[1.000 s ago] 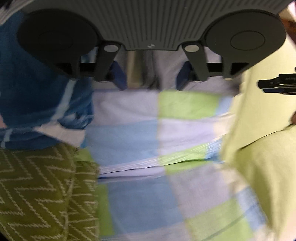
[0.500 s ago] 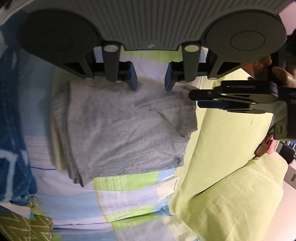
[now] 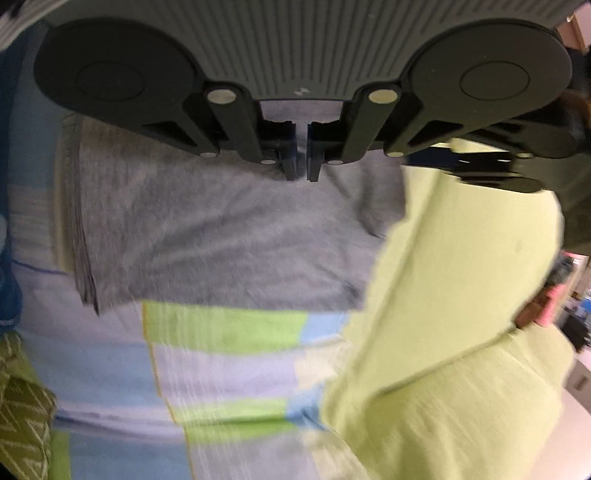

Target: Fold clothes

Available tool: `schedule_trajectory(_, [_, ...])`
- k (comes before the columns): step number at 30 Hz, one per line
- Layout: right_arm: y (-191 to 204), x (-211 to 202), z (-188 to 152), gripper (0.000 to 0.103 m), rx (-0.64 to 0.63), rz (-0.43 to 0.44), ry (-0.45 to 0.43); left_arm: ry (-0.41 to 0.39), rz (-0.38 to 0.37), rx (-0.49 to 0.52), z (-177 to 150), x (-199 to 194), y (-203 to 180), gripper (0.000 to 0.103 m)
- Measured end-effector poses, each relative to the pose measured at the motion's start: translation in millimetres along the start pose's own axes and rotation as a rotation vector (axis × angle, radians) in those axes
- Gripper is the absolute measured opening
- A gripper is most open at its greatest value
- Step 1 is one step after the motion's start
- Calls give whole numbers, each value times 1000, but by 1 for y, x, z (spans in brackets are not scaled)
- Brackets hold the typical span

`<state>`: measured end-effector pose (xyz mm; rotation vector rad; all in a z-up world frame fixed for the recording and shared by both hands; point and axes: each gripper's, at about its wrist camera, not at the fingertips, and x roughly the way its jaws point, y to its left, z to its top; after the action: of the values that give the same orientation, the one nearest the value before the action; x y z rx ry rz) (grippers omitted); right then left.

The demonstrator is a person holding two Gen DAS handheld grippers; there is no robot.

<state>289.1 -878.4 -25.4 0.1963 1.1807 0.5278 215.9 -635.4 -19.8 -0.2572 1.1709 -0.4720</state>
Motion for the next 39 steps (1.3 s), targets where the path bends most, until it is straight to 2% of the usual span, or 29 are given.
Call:
schedule_trajectory(2, [-3,6,0,3,18,-1,17,0,-21,-1,-1,-1,1,10])
schedule_trajectory(5, [-6,8,1,4,53,9,22,4,-41,-1,-3,-1,1,2])
schedule_trajectory(9, [-4,8,3,4,45,2,33,-23,-61,-16,-5,-10,0,1])
schedule_trajectory(13, [3,7,6,21,12,14,45,37,8,-32,-11,-1,9,2])
schedule_trajectory(14, [6,8,7,23,1,13,46,55,18,-38,-12,3,12,2])
schedule_trajectory(16, [14,7,6,23,-34,1,41,66,21,-38,-10,6,12,2])
schedule_trajectory(19, [23,-4,-1,22,-77,-5,-15,95,49,-16,-8,3,6,3])
schedule_trajectory(20, [25,-8,-3,16,-92,3,-34,109,60,-15,-7,2,5,5])
schedule_trajectory(22, [27,-7,-11,12,-116,-4,-16,135,82,-13,-7,0,3,7])
schedule_trajectory(25, [22,1,-22,12,-121,-47,15,208,195,-15,-11,-5,6,7])
schedule_trajectory(27, [21,-8,-20,13,-105,-16,-19,177,214,-37,-5,-19,4,7])
schedule_trajectory(30, [21,-22,-9,13,-112,37,-104,31,139,-53,21,-40,-13,7])
schedule_trajectory(33, [17,-24,14,13,-137,77,-161,-13,78,-21,39,-25,-32,8])
schedule_trajectory(35, [16,-22,33,13,-182,102,-176,-3,71,-23,39,-7,-37,8])
schedule_trajectory(37, [20,-12,59,14,-297,143,-184,16,79,-34,34,10,-37,8])
schedule_trajectory(39, [28,-1,78,18,-409,163,-167,30,145,-62,19,26,-32,8])
